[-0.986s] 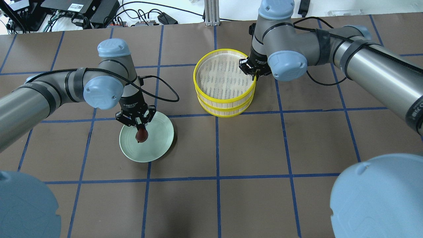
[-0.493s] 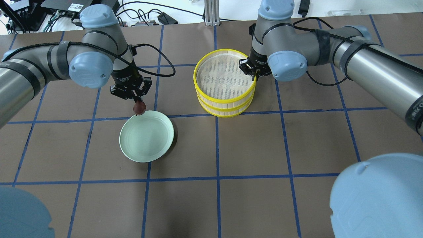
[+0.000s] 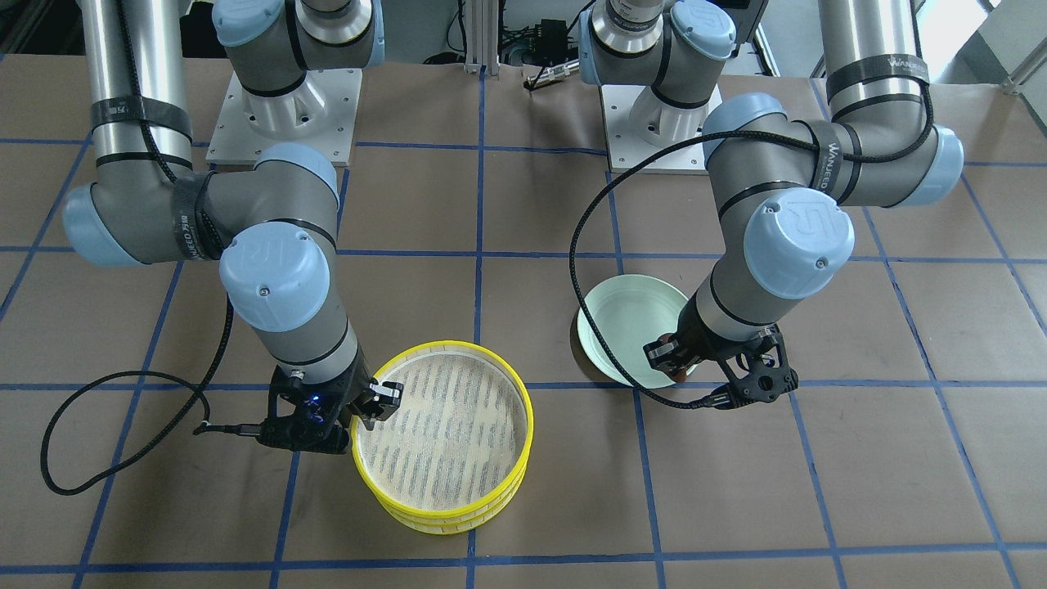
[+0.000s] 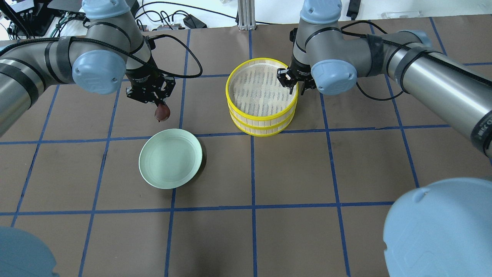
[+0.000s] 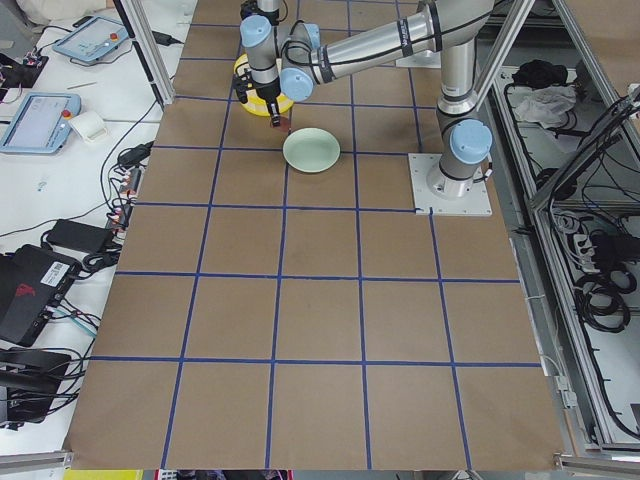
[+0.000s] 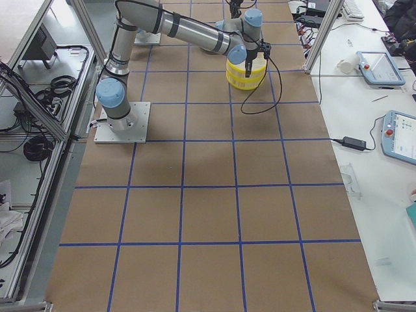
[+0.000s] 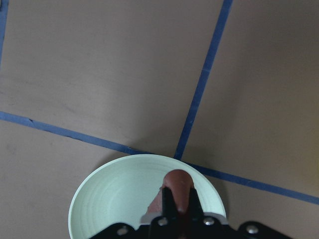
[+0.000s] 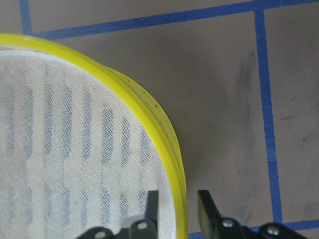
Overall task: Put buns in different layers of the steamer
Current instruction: 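Lift the brown bun with the left gripper while the right gripper releases the steamer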
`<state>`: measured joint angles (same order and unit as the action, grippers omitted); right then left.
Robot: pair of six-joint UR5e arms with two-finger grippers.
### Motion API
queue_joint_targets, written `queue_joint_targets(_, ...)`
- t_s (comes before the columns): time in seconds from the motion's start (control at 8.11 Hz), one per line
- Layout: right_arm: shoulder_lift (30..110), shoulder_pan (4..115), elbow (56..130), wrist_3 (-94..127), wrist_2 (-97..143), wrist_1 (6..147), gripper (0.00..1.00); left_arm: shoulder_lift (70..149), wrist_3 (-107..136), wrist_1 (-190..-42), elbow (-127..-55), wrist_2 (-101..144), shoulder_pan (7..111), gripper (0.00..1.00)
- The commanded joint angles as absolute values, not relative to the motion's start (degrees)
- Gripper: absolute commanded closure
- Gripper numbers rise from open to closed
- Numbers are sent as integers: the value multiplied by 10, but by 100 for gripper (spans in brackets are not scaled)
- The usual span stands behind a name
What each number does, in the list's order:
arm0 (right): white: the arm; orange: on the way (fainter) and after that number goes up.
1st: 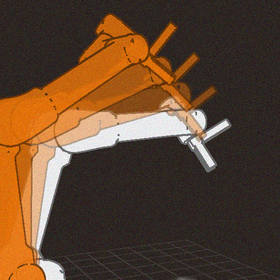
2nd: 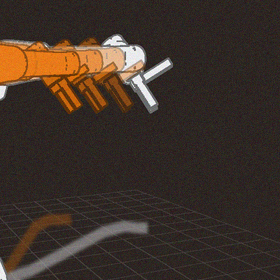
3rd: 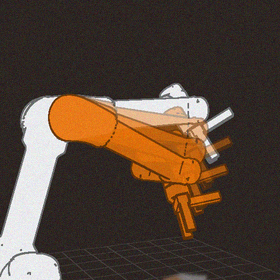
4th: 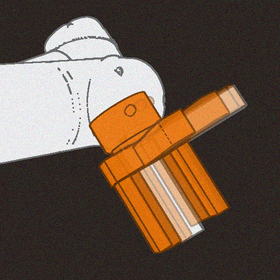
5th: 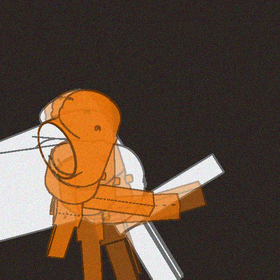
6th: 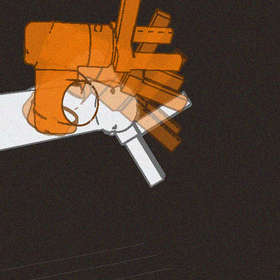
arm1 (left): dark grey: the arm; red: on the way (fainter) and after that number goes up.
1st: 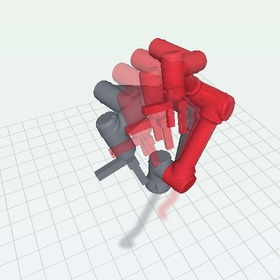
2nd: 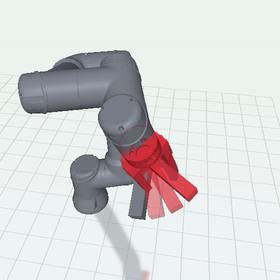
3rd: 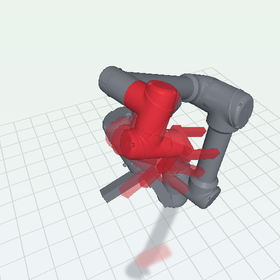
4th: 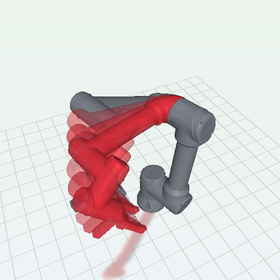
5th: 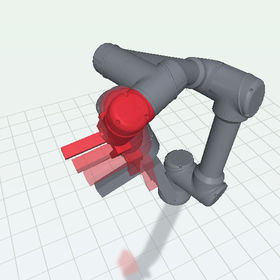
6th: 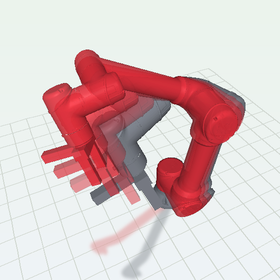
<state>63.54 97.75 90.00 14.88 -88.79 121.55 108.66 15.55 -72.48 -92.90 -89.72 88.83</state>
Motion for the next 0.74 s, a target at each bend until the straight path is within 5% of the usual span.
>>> queue_joint_targets(0.0, 643, 976, 897, 149, -887, 1215, 22, 1088, 205, -672, -925, -841, 893, 100)
queue_joint_targets(0.25, 677, 945, 890, 130, -879, 1202, 1, 1092, 264, -605, -924, -802, 915, 100)
queue_joint_targets(0.62, 781, 900, 889, 21, -870, 1046, 0, 1095, 385, -521, -925, -694, 929, 100)
